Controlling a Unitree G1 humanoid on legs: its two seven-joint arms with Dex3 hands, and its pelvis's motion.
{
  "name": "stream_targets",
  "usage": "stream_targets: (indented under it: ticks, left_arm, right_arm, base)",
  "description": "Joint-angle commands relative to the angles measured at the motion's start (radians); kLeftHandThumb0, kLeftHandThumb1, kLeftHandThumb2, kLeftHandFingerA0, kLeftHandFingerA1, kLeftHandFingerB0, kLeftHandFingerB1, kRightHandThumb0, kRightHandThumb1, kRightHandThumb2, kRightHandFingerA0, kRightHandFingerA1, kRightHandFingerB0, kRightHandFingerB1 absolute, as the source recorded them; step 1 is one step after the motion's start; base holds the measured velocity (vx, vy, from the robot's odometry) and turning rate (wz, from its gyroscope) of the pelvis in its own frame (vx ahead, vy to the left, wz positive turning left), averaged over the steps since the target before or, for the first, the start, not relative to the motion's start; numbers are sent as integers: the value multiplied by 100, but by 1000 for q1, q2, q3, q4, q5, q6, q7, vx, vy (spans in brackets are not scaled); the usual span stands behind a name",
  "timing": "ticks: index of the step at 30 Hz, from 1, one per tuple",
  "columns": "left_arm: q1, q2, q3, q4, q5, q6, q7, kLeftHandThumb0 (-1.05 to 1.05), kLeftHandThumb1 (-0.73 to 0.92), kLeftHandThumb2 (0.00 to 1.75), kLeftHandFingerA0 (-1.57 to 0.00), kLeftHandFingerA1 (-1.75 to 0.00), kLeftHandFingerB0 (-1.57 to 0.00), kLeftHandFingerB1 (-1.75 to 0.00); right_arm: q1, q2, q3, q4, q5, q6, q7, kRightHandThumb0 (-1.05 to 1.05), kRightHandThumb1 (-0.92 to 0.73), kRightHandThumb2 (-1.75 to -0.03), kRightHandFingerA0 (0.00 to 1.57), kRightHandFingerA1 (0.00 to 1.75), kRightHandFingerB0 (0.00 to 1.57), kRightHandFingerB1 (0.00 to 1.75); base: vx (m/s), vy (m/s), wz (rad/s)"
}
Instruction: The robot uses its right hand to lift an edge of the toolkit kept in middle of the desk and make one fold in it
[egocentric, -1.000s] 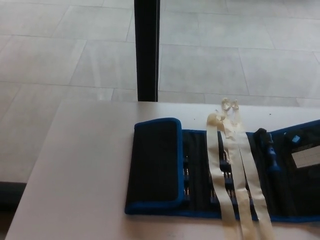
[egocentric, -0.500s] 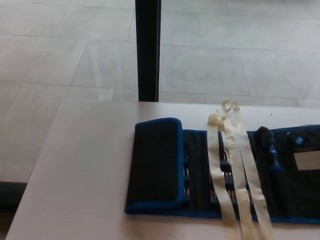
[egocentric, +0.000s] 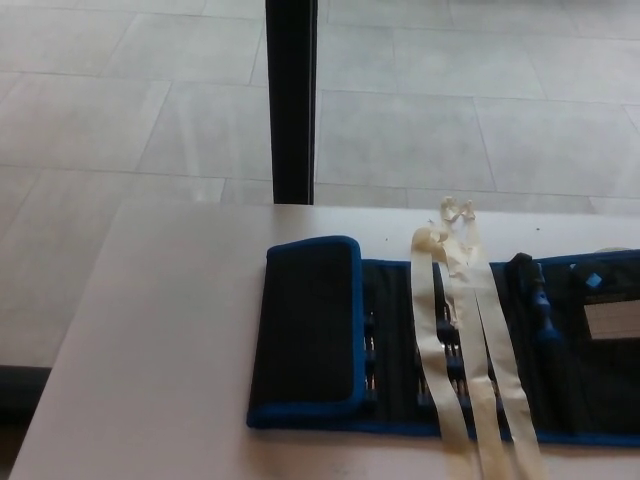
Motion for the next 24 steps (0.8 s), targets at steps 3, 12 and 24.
stream_targets:
  ticks: [3,12,24]
  left_arm:
    - [5,23,1,6,-23,21,5,-62,76,62,-67,-65,-51,-54]
    - [7,18,-27,5,-11,9,21,-63,76,63,-68,-63,-51,-53]
    - [-6,19,-26,3,-24,15,23,-63,75,62,-68,-64,-54,-54]
  right_arm:
    - [-61,-32,-141,99,17,-41,-32,-60,-86,-65,42,55,34,42]
    - [-107,-53,-228,190,-1,-79,-36,-62,-86,-66,49,55,36,41]
    - [-76,-1,-163,167,-14,-69,-4,-62,-87,-65,46,53,35,41]
  base:
    - [0,0,0]
    - [0,0,0]
    - [0,0,0]
